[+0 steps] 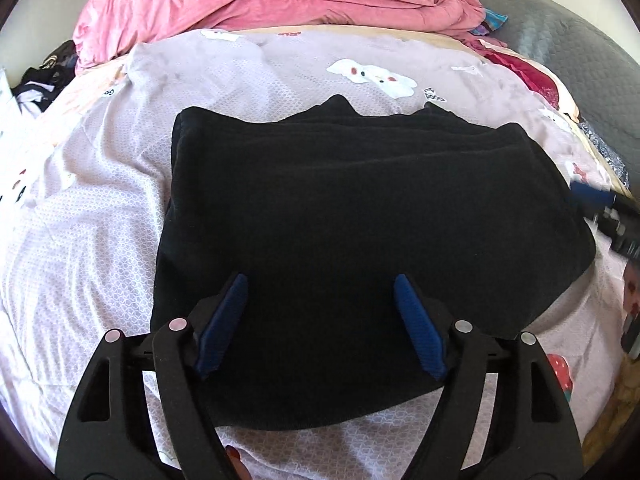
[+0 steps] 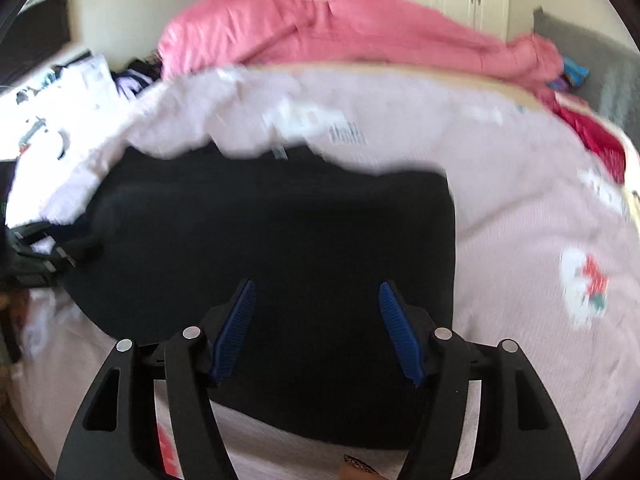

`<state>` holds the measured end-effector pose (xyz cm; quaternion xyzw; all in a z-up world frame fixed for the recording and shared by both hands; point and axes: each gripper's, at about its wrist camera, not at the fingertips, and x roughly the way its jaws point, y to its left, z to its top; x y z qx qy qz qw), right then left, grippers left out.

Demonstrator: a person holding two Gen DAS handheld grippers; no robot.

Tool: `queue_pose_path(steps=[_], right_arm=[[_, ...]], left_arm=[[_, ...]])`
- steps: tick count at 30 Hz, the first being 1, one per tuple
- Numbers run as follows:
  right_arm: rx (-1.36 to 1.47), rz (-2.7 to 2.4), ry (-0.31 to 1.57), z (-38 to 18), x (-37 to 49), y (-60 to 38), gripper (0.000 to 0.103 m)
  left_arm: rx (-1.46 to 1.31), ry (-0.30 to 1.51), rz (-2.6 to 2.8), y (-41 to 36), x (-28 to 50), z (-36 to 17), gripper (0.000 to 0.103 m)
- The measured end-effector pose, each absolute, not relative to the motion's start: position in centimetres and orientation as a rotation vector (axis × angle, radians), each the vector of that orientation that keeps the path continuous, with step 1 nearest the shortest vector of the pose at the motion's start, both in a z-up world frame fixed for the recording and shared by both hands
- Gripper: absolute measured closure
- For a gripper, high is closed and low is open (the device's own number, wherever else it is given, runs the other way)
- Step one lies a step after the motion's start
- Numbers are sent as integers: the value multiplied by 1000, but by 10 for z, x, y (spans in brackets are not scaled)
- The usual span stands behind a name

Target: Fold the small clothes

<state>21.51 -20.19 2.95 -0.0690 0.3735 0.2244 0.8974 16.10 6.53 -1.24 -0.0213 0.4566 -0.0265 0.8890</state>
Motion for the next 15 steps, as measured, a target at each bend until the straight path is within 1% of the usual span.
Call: queue_pose_path(steps=[2,5,7,8,11,15], right_arm=[[-152,473,757,41,223,-191,40],[-185,490,782,47,250,-162,41],[-219,508,812,45,264,-144,48],[-245,511,820,43,271,-136,50],[-297,520,878,28,299,-110,50],[-368,543,939,3,314,-93,50]], left_arm=[[-53,949,-65,65,160,-10,32],[-46,954,-77,61,158,-9,30],[-40,955,-81,59,157,-9,29],[-37,955,-85,57,156,-9,29],[-30,953,-106,51,156,-7,29],[-32,952,-124,49,155,-5,29]])
